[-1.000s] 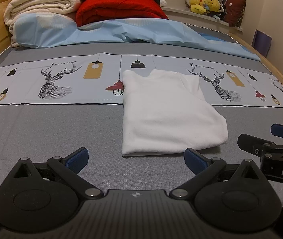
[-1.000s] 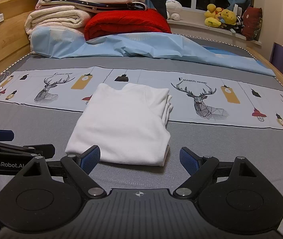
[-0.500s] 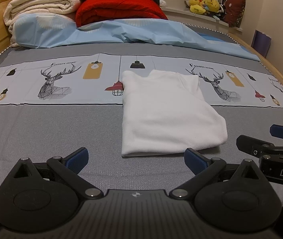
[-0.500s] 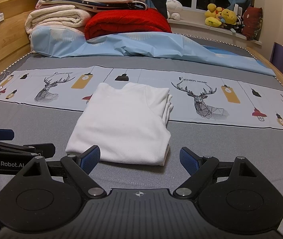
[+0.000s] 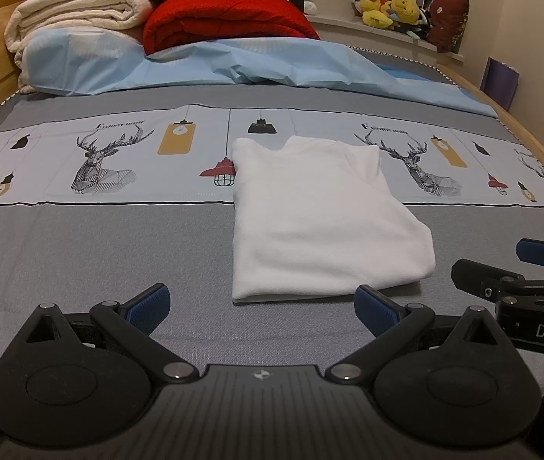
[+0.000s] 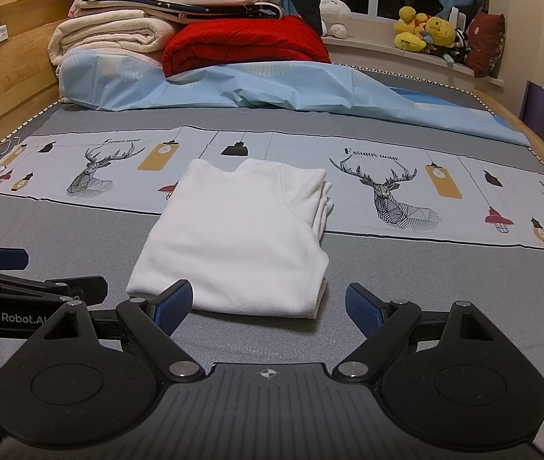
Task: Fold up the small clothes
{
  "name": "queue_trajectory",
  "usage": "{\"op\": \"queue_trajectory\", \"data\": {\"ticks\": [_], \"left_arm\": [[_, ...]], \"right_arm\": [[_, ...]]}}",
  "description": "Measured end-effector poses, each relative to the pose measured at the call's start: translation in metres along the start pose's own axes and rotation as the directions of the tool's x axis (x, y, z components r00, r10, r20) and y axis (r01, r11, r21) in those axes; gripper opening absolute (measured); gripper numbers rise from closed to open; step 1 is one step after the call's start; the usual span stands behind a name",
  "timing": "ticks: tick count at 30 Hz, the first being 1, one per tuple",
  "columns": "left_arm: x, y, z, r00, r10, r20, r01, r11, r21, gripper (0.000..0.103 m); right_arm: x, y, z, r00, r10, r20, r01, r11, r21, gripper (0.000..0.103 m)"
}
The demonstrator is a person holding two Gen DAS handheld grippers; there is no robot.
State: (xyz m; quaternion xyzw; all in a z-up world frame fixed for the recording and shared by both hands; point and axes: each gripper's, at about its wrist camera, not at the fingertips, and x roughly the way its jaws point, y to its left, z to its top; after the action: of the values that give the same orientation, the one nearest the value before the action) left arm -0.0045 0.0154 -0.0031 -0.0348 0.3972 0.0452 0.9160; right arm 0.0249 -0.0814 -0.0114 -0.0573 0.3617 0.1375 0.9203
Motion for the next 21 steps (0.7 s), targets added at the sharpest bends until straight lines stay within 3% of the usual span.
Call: {"op": "queue_trajectory", "data": {"ticks": [21], "left_arm": [[0.0008,-0.0011,-0.0019,1.000,-0.002,0.003,0.002,1.000,0.005,0.102]], "right_arm": [[0.0007,0.0005,-0.0005,1.000,0.002,-0.004,-0.002,1.000,-0.002,0.088]]}}
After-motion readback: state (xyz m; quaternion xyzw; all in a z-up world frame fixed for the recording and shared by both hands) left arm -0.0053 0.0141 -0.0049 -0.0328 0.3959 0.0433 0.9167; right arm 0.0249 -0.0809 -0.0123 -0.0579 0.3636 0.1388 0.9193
